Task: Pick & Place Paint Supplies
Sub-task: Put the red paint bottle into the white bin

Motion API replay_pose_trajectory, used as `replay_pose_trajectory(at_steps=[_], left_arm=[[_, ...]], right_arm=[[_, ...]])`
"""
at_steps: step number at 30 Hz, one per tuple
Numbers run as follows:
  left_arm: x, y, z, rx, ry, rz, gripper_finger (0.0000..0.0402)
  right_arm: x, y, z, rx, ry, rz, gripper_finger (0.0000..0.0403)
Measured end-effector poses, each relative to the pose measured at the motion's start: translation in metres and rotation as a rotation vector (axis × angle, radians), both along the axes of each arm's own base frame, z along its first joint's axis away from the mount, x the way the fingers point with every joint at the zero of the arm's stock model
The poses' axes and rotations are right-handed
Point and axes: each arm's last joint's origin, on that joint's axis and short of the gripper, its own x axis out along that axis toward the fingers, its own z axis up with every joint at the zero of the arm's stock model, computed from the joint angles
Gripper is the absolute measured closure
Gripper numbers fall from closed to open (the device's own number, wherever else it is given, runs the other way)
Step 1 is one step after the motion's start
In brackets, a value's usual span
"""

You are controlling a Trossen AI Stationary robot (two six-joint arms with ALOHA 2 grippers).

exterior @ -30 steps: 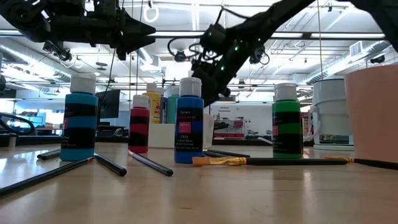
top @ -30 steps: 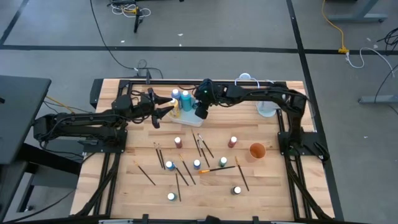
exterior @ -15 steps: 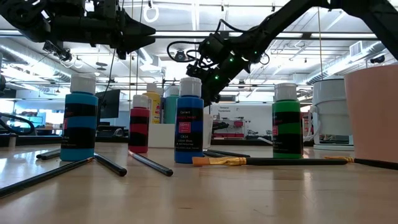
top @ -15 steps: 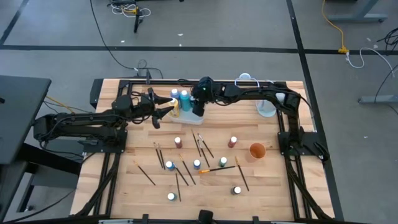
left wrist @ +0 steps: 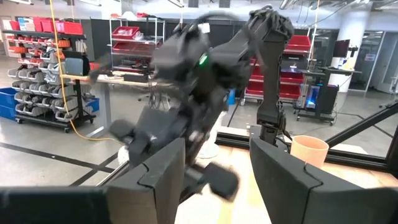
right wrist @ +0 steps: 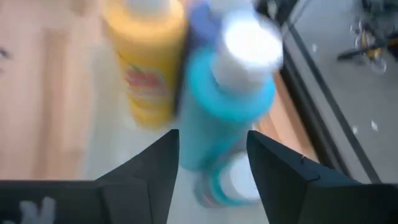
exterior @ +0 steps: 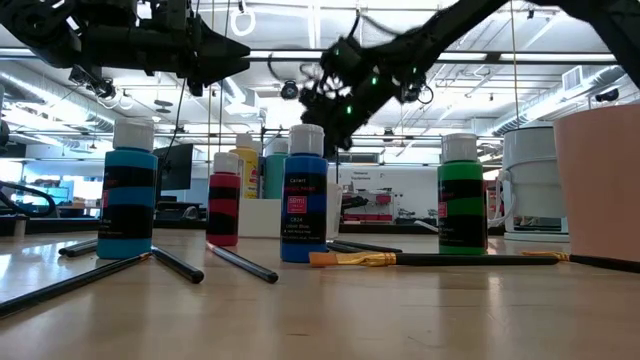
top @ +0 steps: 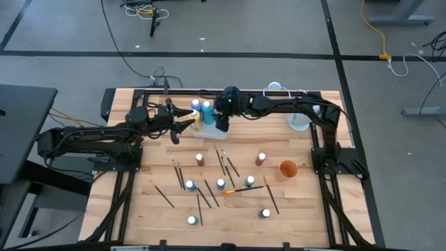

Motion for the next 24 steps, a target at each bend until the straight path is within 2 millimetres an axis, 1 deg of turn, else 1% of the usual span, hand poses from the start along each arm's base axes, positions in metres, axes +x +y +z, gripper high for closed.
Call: replay_pose_trajectory(at_steps=[6,10,12,15,19,23,24], left_arm=[[0.000,0.000,-0.001,-0.004,0.004,0.000,0.0209],[0.000,0.000,-0.002,-0.008,0.015,0.000,0.0209],[0.000,0.000,-0.003,-0.009,0.029,0.000,0.0209],[0.000,0.000,-0.004,-0.010,0.041,0.000,0.0209],[0.000,0.000,-0.005,-0.019,0.052,0.000,0.0209],[0.000,0.000,-0.005,-0.019,0.047,0.000,0.0209],[0.000,0.000,-0.005,-0.019,0.047,0.000,0.0209]], right_arm=[[-0.004,0.031,0.039,0.028,-0.101,0.026,0.0209],[-0.003,0.056,0.052,0.091,-0.139,0.040,0.0210],[-0.001,0.070,0.054,0.132,-0.155,0.054,0.0213],[0.003,0.091,0.053,0.167,-0.147,0.134,0.0218],[0.009,0.122,0.044,0.168,-0.112,0.244,0.0222],[0.016,0.145,0.037,0.173,-0.118,0.287,0.0222],[0.020,0.151,0.036,0.170,-0.148,0.302,0.0222]])
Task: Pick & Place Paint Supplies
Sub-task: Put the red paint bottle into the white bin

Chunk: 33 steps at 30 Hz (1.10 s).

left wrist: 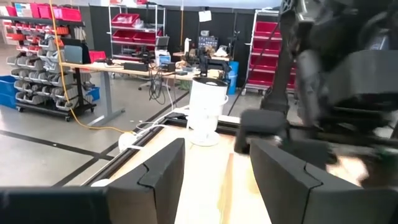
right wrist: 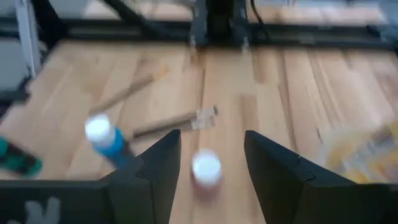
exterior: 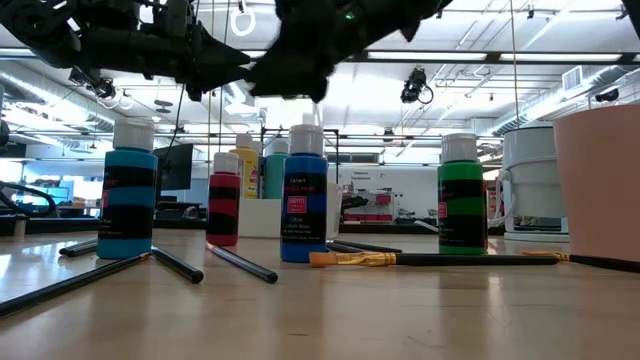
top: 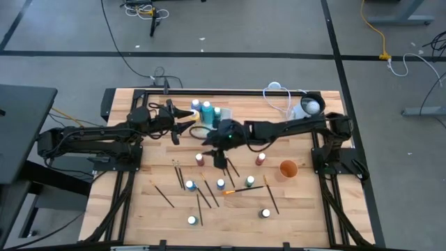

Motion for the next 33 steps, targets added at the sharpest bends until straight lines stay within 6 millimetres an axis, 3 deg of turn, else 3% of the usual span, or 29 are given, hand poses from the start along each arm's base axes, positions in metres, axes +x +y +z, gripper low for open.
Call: replay_pose_trajectory(at_steps=[7,13,18,26,33], left_arm=[[0.000,0.000,-0.001,-0.003,0.008,-0.005,0.0209],[0.000,0.000,-0.001,-0.002,0.012,-0.004,0.0209],[0.000,0.000,-0.001,-0.001,0.014,-0.002,0.0209],[0.000,0.000,-0.001,0.002,0.013,-0.001,0.0209],[0.000,0.000,-0.001,0.002,0.013,-0.001,0.0209]], right_arm=[[0.020,0.027,-0.029,-0.013,-0.063,0.072,0.0222],[0.029,0.019,-0.066,-0.059,0.012,0.004,0.0222],[0.034,0.009,-0.085,-0.082,0.041,-0.038,0.0222],[0.034,0.002,-0.090,-0.079,0.056,-0.052,0.0228],[0.034,0.002,-0.090,-0.096,0.059,-0.042,0.0279]])
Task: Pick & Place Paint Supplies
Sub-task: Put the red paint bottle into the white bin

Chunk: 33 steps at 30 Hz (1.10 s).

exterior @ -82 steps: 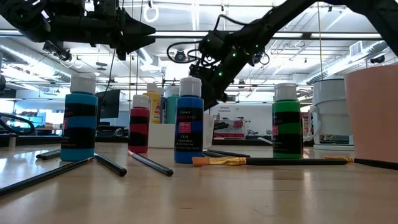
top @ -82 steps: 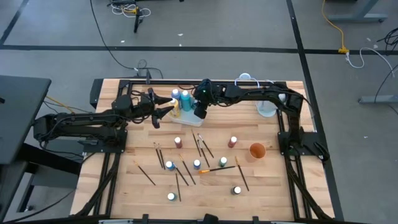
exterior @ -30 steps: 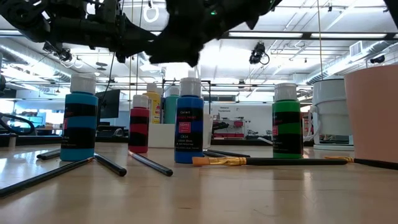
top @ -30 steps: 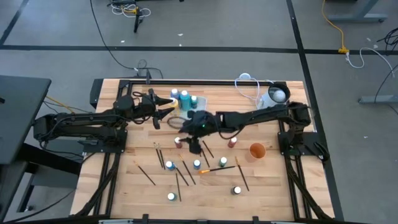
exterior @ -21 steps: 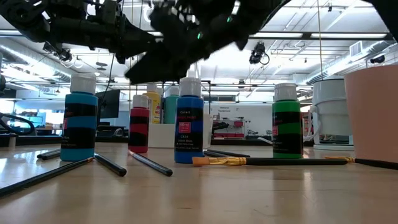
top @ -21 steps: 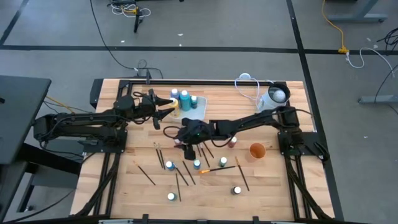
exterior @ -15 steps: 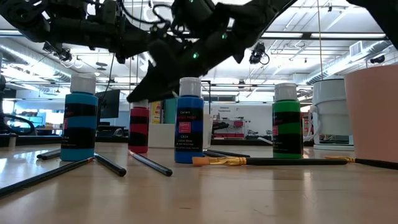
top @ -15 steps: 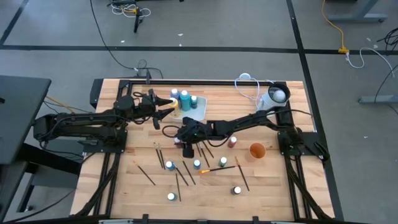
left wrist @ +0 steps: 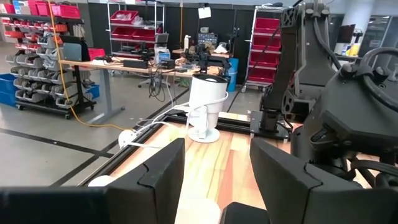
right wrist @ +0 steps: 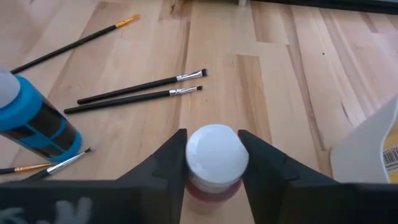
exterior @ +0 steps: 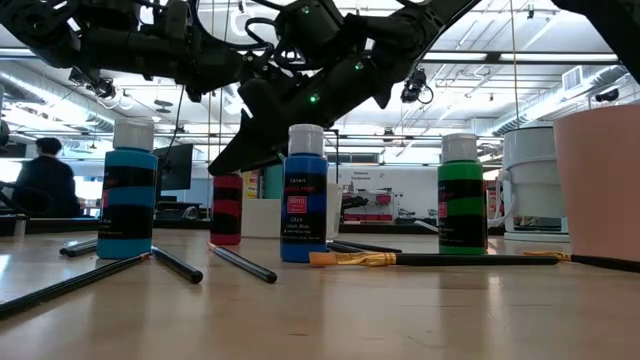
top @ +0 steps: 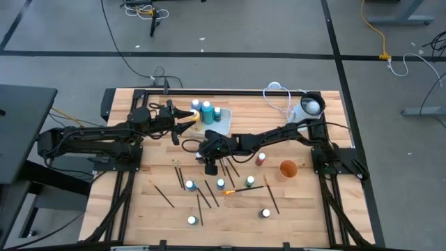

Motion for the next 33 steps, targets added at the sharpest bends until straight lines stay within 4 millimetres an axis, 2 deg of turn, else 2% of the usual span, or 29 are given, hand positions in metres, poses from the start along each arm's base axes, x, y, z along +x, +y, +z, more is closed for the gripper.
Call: replay_pose_trajectory(at_steps=[5,7,10,15,18,21,24,26,30,33], left_arm=[[0.000,0.000,0.000,0.000,0.000,0.000,0.0209],[0.000,0.000,0.000,0.000,0.001,-0.001,0.0209],[0.000,0.000,-0.001,-0.002,0.006,0.000,0.0209],[0.000,0.000,-0.001,-0.006,0.006,-0.002,0.0209],[0.000,0.000,-0.001,-0.008,0.007,-0.004,0.0209],[0.000,0.000,-0.001,-0.020,0.002,-0.004,0.0209],[0.000,0.000,-0.001,-0.033,-0.002,-0.005,0.0209],[0.000,0.000,0.000,-0.033,-0.004,-0.005,0.0209],[0.000,0.000,-0.001,-0.035,-0.001,-0.007,0.0209],[0.000,0.000,-0.001,-0.036,0.002,-0.007,0.0209]], right_arm=[[-0.002,0.001,0.006,-0.002,-0.004,0.001,0.0290],[-0.005,0.001,0.019,-0.002,-0.020,0.002,0.0290],[-0.014,0.001,0.051,-0.005,-0.063,-0.003,0.0288],[-0.045,-0.008,0.111,-0.003,-0.087,-0.091,0.0287],[-0.068,-0.017,0.147,-0.102,-0.139,-0.277,0.0288],[-0.083,-0.029,0.163,-0.237,-0.133,-0.461,0.0288],[-0.086,-0.046,0.165,-0.221,-0.138,-0.510,0.0286],[-0.084,-0.058,0.157,-0.194,-0.117,-0.519,0.0286],[-0.087,-0.083,0.116,-0.117,-0.050,-0.550,0.0285],[-0.096,-0.100,0.089,-0.037,-0.088,-0.585,0.0285]])
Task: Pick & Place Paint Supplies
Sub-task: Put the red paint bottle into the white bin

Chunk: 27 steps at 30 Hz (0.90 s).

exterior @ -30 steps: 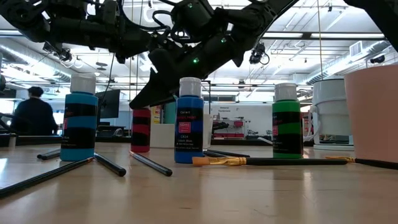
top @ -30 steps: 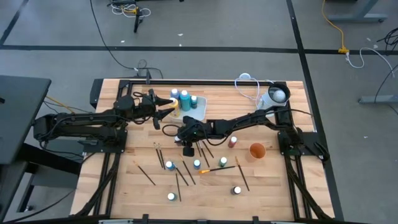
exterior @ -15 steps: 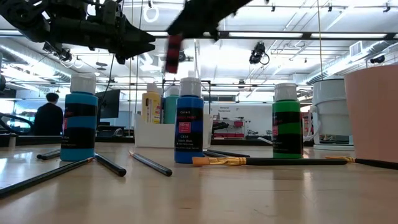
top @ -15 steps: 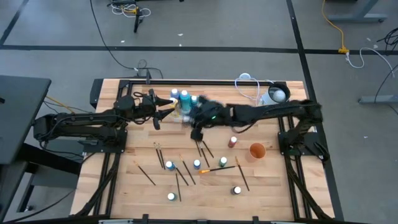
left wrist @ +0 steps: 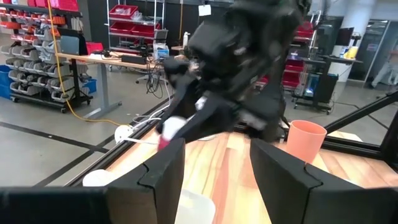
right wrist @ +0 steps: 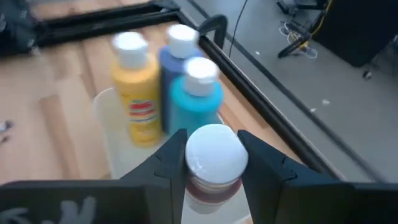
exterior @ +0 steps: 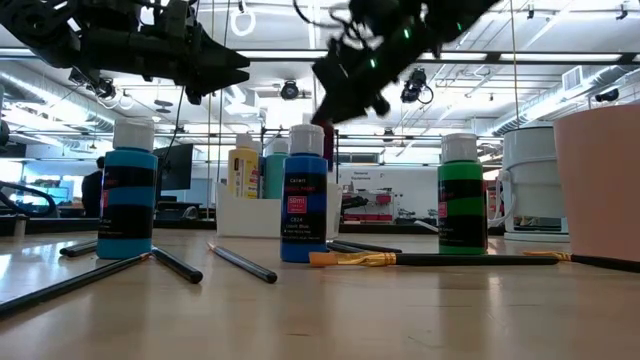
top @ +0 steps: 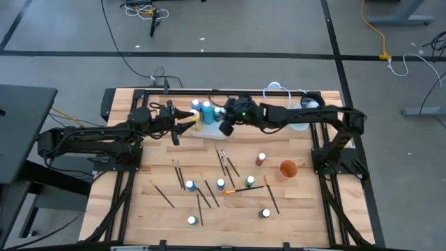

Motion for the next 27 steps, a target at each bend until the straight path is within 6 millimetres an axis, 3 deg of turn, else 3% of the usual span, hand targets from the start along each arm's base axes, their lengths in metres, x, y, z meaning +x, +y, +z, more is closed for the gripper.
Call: replay_pose_trajectory(at_steps=[4,10,13,21,27], left_arm=[[0.000,0.000,0.000,0.000,-0.001,0.003,0.0209],[0.000,0.000,0.002,0.006,-0.019,0.004,0.0209],[0.000,0.000,0.002,0.007,-0.020,0.004,0.0209],[0.000,0.000,0.003,0.009,-0.025,0.005,0.0209],[0.000,0.000,0.003,0.036,-0.018,0.007,0.0209]], right_arm=[[-0.016,-0.020,-0.030,0.019,-0.059,-0.024,0.0284],[-0.033,-0.038,-0.049,0.044,-0.117,0.031,0.0284],[-0.032,-0.043,-0.053,0.036,-0.110,0.046,0.0283],[-0.022,-0.047,-0.090,0.033,-0.030,0.068,0.0283],[-0.019,-0.057,-0.099,0.040,-0.037,0.060,0.0283]])
